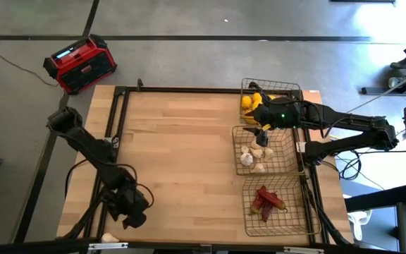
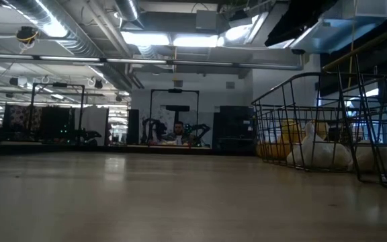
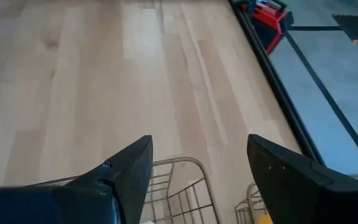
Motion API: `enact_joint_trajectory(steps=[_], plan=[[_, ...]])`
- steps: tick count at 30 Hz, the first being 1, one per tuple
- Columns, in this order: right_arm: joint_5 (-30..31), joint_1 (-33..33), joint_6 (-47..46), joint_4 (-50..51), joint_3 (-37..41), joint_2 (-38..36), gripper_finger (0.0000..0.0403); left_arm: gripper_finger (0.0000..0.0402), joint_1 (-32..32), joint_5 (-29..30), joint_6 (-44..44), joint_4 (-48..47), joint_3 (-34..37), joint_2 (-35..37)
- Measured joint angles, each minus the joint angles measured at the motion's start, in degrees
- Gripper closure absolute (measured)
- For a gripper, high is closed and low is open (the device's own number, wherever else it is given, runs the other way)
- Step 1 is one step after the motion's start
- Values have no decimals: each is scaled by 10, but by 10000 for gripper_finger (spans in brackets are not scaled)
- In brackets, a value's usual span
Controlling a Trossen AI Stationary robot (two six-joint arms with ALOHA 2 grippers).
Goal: Sort produce into baskets
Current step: Put the white garlic into the middle wire basket
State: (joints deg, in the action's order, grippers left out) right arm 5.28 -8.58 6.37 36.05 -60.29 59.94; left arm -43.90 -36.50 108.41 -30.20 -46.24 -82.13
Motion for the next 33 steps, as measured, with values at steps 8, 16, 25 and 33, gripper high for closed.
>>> enact_joint_trajectory(steps=[8,16,25,33], plan=[[-34,0,14,-1,0,0,145,173,-21,-37,22,51,0,-50],[-34,0,29,-17,0,0,145,200,-58,-76,-41,121,-1,-116],[-34,0,29,-21,0,0,145,245,-92,-85,-117,129,-7,-130],[-34,0,29,-21,0,0,145,275,-109,-73,-126,86,-7,-130]])
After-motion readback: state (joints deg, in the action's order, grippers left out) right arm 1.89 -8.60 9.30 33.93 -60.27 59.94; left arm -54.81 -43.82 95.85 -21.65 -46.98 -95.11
